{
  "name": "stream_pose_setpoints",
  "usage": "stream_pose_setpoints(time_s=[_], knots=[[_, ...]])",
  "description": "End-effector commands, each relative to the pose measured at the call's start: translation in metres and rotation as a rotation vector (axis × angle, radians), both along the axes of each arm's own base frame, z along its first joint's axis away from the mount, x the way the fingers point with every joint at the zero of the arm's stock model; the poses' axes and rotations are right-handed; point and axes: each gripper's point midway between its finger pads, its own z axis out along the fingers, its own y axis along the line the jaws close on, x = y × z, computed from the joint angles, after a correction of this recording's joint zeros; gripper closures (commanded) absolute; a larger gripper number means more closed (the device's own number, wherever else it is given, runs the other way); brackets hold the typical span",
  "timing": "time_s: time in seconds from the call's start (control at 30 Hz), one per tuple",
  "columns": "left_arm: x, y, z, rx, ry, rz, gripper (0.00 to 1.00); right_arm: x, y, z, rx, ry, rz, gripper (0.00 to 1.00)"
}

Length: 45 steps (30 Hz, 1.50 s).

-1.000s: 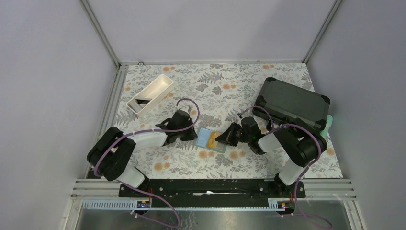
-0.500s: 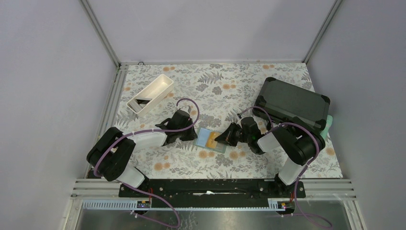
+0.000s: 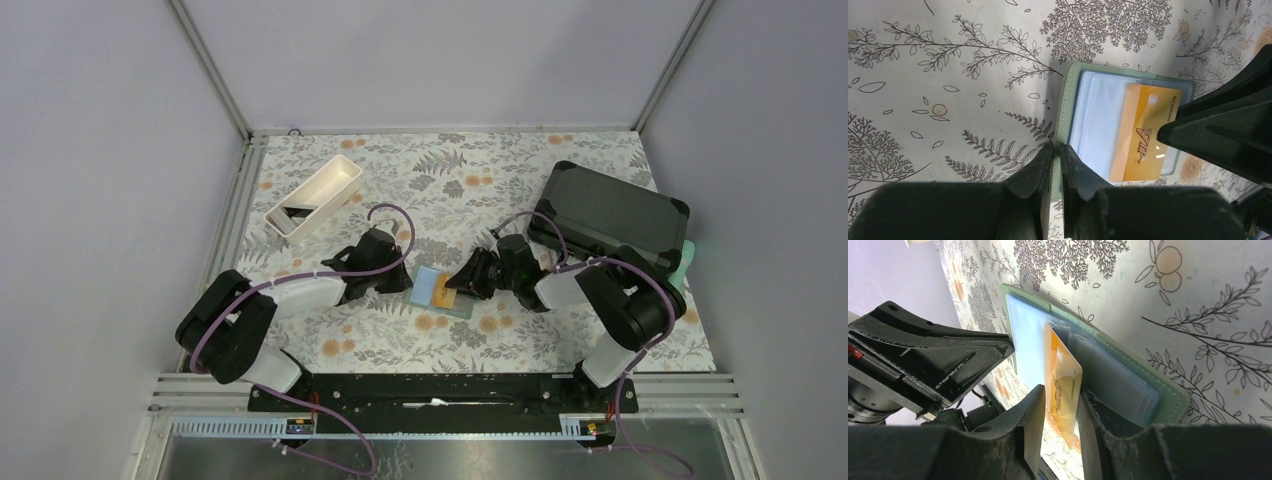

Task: Put the credit cards into the card holder
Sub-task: Insert the credit card into the card holder.

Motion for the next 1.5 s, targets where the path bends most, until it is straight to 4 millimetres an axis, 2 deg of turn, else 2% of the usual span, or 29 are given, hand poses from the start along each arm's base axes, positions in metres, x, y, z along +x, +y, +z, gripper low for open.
stream_pose_setpoints(time_s=[0.0, 0.23, 0.57, 0.87, 1.2, 1.47], knots=[[0.002, -0.009, 0.014, -0.050, -0.037, -0.033, 0.87, 0.002, -0.016, -0.018, -0.161, -0.007, -0.004, 0.60], [0.001, -0.007, 0.014, -0.044, -0.038, -0.031, 0.87, 0.002, -0.028, -0.024, -0.294, -0.015, 0.014, 0.51], [0.000, -0.007, 0.016, -0.054, -0.046, -0.031, 0.87, 0.004, -0.039, -0.019, -0.418, -0.044, 0.025, 0.50], [-0.001, -0.008, 0.016, -0.063, -0.045, -0.034, 0.87, -0.009, -0.026, -0.025, -0.396, -0.014, 0.055, 0.54], [-0.005, -0.009, 0.014, -0.075, -0.036, -0.042, 0.87, -0.008, -0.011, -0.023, -0.389, -0.025, 0.064, 0.57], [-0.009, -0.009, 0.014, -0.093, -0.030, -0.039, 0.87, -0.011, -0.006, -0.024, -0.399, -0.022, 0.068, 0.57]])
